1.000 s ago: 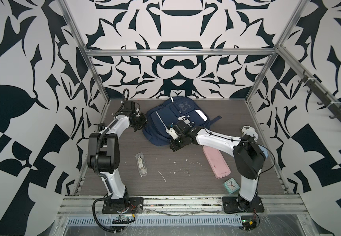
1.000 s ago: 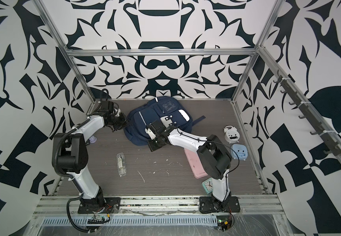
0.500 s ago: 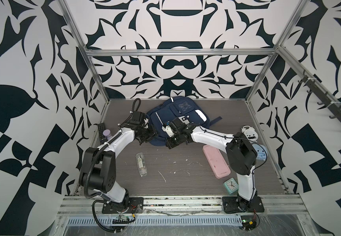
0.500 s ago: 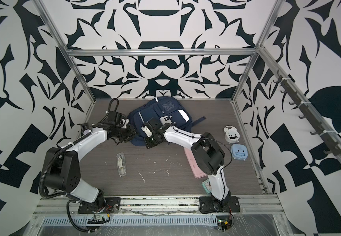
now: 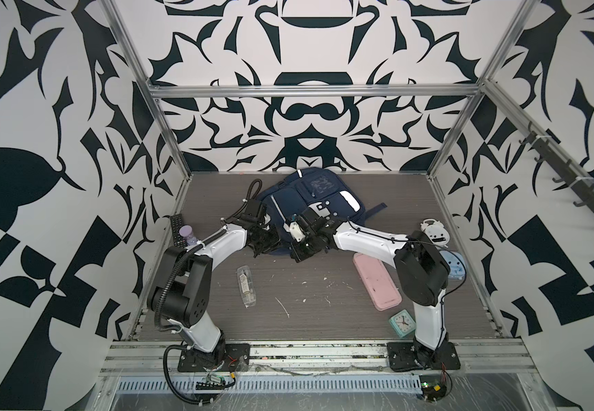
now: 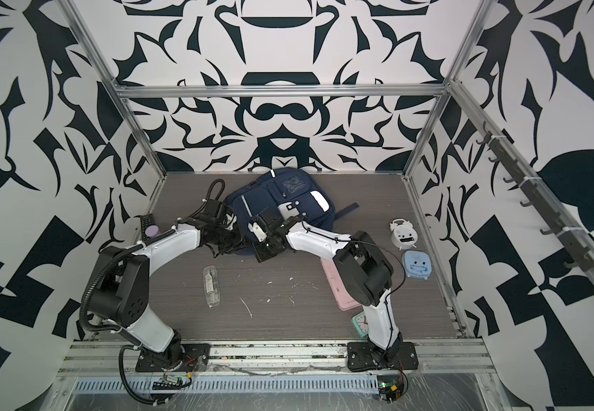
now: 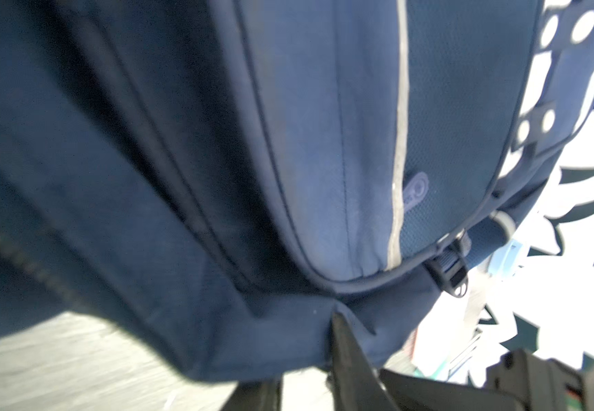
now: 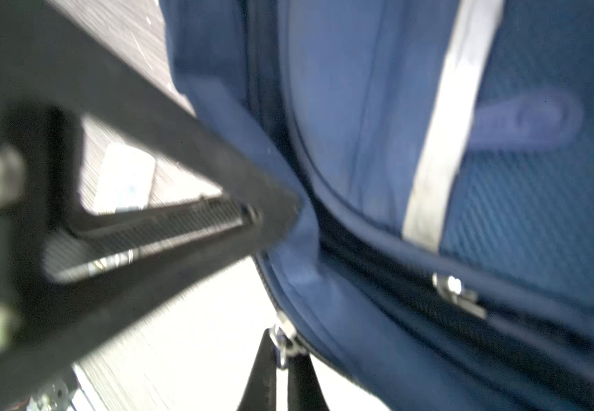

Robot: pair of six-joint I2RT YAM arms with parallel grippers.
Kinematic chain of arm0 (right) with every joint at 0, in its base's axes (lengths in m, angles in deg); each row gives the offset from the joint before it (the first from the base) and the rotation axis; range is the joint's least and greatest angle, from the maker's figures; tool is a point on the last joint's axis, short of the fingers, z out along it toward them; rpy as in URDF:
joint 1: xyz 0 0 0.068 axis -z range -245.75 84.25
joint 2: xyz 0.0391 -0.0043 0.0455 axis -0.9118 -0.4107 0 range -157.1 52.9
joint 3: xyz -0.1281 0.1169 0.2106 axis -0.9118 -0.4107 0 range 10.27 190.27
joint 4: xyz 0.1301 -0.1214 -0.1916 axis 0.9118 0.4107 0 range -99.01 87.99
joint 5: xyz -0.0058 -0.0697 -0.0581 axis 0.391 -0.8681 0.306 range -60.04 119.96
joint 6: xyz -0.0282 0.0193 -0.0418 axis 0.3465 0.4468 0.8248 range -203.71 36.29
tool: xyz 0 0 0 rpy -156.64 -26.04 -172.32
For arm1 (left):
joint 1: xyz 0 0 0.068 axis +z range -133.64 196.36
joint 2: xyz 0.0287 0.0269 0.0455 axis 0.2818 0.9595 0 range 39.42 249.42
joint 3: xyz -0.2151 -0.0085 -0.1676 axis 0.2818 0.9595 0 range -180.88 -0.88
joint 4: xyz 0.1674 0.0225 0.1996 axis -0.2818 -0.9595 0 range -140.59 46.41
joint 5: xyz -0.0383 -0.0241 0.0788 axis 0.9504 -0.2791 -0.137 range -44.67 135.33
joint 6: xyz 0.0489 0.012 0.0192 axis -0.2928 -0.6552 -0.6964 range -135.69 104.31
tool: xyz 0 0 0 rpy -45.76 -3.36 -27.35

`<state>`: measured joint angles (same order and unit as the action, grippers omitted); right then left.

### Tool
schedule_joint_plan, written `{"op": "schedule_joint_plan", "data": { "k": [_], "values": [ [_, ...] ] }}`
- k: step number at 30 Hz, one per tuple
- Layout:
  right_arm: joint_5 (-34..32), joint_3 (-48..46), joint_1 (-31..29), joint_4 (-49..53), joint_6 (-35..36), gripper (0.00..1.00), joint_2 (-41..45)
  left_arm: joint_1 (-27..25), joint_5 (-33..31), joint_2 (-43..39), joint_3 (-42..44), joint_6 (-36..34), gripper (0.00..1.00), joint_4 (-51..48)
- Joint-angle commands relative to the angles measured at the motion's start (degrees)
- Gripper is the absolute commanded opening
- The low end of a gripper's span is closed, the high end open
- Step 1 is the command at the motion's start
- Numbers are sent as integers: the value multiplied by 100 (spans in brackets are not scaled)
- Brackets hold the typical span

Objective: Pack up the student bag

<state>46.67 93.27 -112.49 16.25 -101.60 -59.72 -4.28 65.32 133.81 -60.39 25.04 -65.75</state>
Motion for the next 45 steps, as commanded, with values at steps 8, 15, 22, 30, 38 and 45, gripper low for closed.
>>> {"op": "schedule_joint_plan", "data": {
  "k": [8, 15, 22, 30, 38, 45],
  "values": [
    [-164, -1216, 527, -127, 129, 0, 1085, 340, -109, -160, -187, -258, 2, -52],
    [-186, -1682, 1259, -86, 285, 0, 1307, 706, -57, -402, -153, -380, 2, -157],
    [-296, -1621, 1342, 26, 428, 0, 1286, 818, -60, -458, -152, -443, 2, -229],
    [-33, -1717, 1375, 54, 319, 18, 1436, 860, 38, -407, -101, -452, 3, -178],
    [141, -1726, 1325, 287, 371, 34, 1927, 795, 91, -208, -112, -500, 4, -144],
    [-238, -1491, 1332, 113, 142, 36, 2019, 461, -183, -21, -149, -646, 7, -273]
  ]
}}
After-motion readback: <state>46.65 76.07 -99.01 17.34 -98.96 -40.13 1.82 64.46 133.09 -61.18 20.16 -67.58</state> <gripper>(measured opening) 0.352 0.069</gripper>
